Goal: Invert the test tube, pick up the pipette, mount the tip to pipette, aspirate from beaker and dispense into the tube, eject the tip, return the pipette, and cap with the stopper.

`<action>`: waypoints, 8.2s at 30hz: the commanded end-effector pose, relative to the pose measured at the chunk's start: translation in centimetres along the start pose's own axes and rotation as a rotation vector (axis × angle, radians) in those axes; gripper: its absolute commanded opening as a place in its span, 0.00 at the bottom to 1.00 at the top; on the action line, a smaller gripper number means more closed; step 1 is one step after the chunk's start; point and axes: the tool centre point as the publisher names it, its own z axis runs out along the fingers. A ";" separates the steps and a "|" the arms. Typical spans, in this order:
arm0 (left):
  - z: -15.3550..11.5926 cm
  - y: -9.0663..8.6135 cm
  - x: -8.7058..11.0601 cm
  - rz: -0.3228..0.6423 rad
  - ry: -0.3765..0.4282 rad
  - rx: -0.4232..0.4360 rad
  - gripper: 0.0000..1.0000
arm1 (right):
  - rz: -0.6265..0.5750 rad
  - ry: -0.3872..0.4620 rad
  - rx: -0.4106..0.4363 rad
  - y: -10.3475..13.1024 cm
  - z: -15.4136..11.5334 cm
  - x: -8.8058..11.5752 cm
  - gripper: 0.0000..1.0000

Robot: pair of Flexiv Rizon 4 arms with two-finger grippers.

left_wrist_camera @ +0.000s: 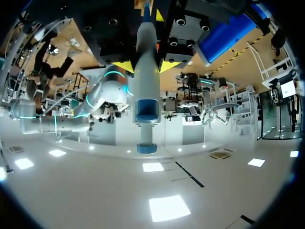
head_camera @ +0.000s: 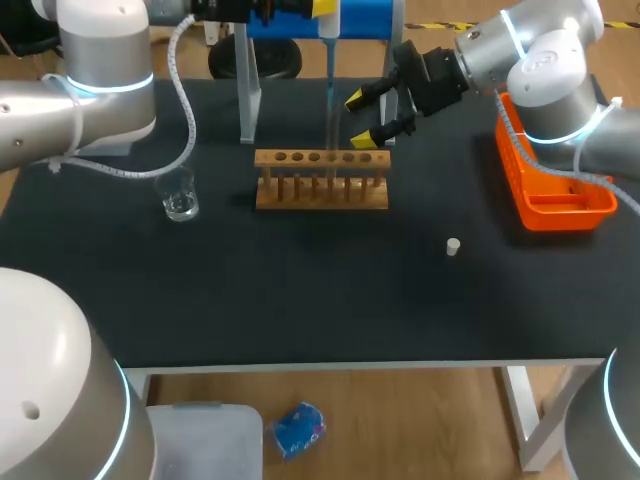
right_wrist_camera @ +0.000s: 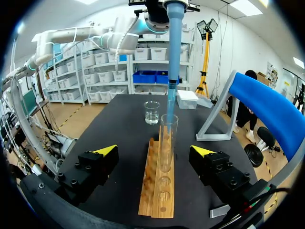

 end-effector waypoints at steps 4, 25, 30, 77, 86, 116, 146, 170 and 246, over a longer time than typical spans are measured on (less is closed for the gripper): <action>0.5 0.3 -0.4 -0.007 0.002 -0.003 0.00 | 0.000 0.002 0.001 0.0 0.0 -0.1 1.00; 0.6 1.2 0.2 -0.011 -0.014 -0.002 0.00 | 0.000 0.002 0.001 0.0 0.0 -0.1 1.00; 0.7 1.7 0.3 -0.019 -0.011 0.005 0.00 | 0.000 0.002 0.001 0.0 0.0 -0.1 1.00; 1.2 3.2 0.0 -0.040 -0.008 0.009 0.00 | 0.000 0.002 0.001 0.0 0.0 -0.1 1.00; 1.2 3.2 0.0 -0.040 -0.008 0.009 0.00 | 0.000 0.002 0.001 0.0 0.0 -0.1 1.00; 1.2 3.2 0.0 -0.040 -0.008 0.009 0.00 | -0.111 -0.036 -0.136 9.0 -13.5 1.6 1.00; 1.2 3.2 0.0 -0.040 -0.008 0.009 0.00 | -0.104 0.022 -0.210 16.2 -16.6 1.4 1.00; 1.2 3.2 0.0 -0.040 -0.008 0.009 0.00 | -0.108 0.120 -0.328 24.8 -15.4 0.4 0.00; 1.2 3.2 0.0 -0.040 -0.008 0.009 0.00 | 0.014 0.200 -0.464 23.2 -9.5 -1.9 0.00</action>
